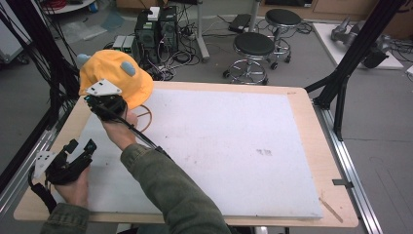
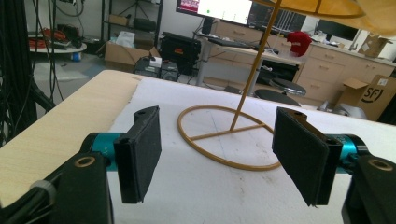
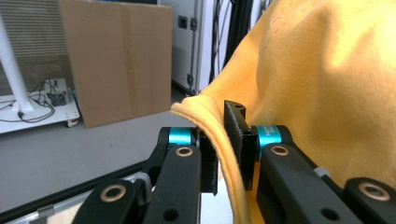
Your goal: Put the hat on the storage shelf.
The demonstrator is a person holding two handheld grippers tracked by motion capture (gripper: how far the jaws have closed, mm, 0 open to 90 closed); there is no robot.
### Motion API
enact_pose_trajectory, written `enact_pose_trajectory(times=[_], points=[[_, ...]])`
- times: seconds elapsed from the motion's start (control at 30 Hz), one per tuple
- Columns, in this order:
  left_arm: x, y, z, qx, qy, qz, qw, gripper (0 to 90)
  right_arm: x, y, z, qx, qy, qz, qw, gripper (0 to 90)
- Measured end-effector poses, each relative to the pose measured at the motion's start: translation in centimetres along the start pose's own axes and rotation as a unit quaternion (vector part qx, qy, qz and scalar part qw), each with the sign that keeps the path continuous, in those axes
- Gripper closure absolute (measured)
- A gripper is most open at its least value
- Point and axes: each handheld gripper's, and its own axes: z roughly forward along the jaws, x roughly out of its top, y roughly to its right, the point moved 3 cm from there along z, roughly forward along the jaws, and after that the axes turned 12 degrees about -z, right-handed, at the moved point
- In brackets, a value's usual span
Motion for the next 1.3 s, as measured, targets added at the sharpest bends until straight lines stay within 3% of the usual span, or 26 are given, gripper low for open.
enact_pose_trajectory(times=[0.37, 0.53, 0.6, 0.67, 0.8, 0.9, 0.97, 1.03, 1.1, 1.3], points=[[0.0, 0.0, 0.1, -0.001, -0.001, -0.002, 1.0, 32.9, -0.5, -0.2, -0.2, -0.004, 0.002, -0.011, 0.9999, 81.5], [0.0, 0.0, 0.2, -0.001, 0.0, -0.002, 1.0, 33.0, -0.3, -0.1, -0.6, -0.002, 0.009, -0.012, 0.9999, 71.2], [0.0, 0.0, 0.2, -0.002, 0.0, -0.004, 1.0, 32.9, 0.1, -0.1, -0.9, -0.001, 0.018, -0.03, 0.9994, 63.5], [-0.1, 0.0, 0.3, -0.002, 0.0, -0.005, 1.0, 32.9, 0.5, -0.1, -1.3, -0.012, 0.022, -0.048, 0.9986, 61.4], [-0.1, 0.1, 0.3, -0.004, -0.001, -0.003, 1.0, 33.0, 0.8, 0.3, -1.8, -0.015, 0.026, -0.04, 0.9987, 57.5], [-0.1, 0.2, 0.4, -0.005, -0.001, -0.003, 1.0, 33.0, 0.8, 0.3, -2.0, -0.012, 0.028, -0.042, 0.9986, 55.4], [-0.1, 0.2, 0.4, -0.005, -0.001, -0.003, 1.0, 33.0, 0.7, 0.2, -2.0, 0.003, 0.03, -0.038, 0.9988, 35.4], [-0.1, 0.3, 0.5, -0.005, -0.001, -0.003, 1.0, 33.1, 0.7, -0.3, -1.9, 0.019, 0.031, -0.035, 0.9987, 34.4], [-0.2, 0.3, 0.5, -0.007, -0.002, -0.003, 1.0, 33.1, 0.8, -1.0, -2.0, 0.026, 0.031, -0.051, 0.9979, 34.3], [-0.2, 0.3, 0.6, -0.007, -0.003, -0.004, 1.0, 33.1, 1.3, -2.0, -2.3, 0.032, 0.04, -0.068, 0.9963, 34.2]])
